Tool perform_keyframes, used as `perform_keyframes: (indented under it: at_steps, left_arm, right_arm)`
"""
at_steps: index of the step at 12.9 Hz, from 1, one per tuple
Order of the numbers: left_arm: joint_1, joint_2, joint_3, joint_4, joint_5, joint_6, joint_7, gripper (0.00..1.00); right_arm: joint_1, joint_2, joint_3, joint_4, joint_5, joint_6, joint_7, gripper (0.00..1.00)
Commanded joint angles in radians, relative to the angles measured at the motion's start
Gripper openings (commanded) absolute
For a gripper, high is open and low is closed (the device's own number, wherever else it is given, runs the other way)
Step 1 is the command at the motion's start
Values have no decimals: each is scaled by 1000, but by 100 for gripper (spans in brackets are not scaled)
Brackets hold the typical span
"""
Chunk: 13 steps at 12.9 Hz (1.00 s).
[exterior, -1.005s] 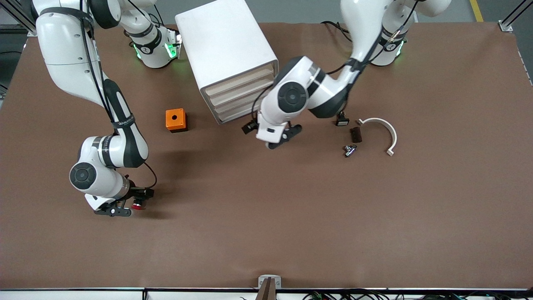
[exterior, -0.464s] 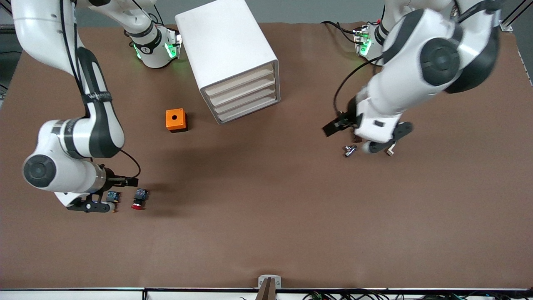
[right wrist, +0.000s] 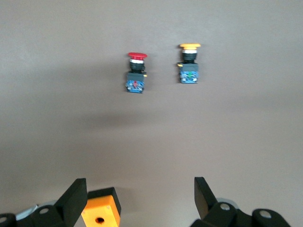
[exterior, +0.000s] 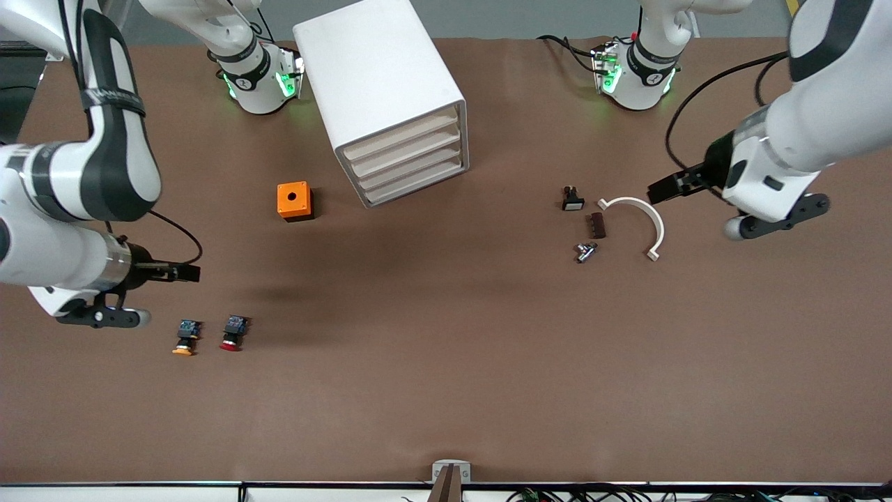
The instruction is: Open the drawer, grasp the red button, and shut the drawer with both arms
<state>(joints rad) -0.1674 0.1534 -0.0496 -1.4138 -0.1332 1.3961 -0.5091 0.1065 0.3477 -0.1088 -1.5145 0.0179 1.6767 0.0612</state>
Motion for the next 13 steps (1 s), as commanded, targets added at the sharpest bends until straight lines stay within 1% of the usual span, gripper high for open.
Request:
perform_keyframes:
  at_steps: [1,3,4,6,7,10,13]
  left_arm:
    - [92,-55,-16,-34,24,-52,146,99]
    - [132,-92,-9,-74,29,-63,231,99]
    - [140,-106,-9,-95,55,-63,263,99]
    - [140,-118,-6,-115,75,-63,279,99]
    - [140,-124,-4,-129,79,-62,280,99]
    - [138,-173,16,-175,87,-25,316,99]
    - [129,-230,27,-240,93,38,328,99]
  right_arm:
    - [-69,-107,18,-18,-4,-83,-60,100]
    - [-90,-157,17,-16,-6,-142,-63,100]
    - [-90,-174,15,0,-6,-187,-63,100]
    - [-99,-181,14,63,-9,-276,-63,100]
    - [-102,-177,17,98,-12,-297,-61,100]
    - [-116,-170,17,175,-21,-330,-54,100]
    - [-128,-171,15,188,-7,-330,-58,100]
